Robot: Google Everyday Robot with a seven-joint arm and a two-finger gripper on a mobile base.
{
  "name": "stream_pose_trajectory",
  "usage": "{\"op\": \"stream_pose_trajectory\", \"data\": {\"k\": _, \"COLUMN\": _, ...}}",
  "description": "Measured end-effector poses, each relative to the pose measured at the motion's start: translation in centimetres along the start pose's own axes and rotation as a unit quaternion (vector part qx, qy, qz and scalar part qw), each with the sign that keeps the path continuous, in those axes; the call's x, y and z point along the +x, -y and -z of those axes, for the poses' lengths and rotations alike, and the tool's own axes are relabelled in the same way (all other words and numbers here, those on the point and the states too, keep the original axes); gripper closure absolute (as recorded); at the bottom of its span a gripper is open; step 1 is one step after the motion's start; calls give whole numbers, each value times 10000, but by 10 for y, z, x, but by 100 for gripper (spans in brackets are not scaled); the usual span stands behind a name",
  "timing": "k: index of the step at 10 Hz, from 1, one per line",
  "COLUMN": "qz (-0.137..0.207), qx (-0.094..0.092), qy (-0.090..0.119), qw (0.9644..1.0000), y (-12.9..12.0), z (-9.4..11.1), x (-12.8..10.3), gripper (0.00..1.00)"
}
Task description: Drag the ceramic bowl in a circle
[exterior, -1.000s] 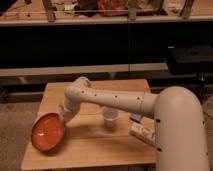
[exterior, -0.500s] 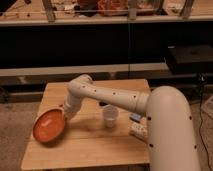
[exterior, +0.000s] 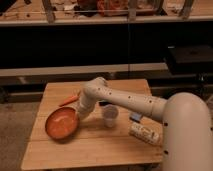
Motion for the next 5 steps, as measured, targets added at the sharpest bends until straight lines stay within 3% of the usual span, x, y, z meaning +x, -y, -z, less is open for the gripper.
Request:
{"op": "stream_pose_trajectory", "data": {"k": 2, "qz": -25, "qx": 80, "qy": -129, "qw": 9999, "y": -26, "z": 9, "x": -8, "gripper": 100}}
{"op": "stream_pose_trajectory", "data": {"k": 5, "qz": 794, "qx": 170, "qy": -367, "qw": 9960, "y": -29, "z": 18, "x": -39, "gripper": 100}}
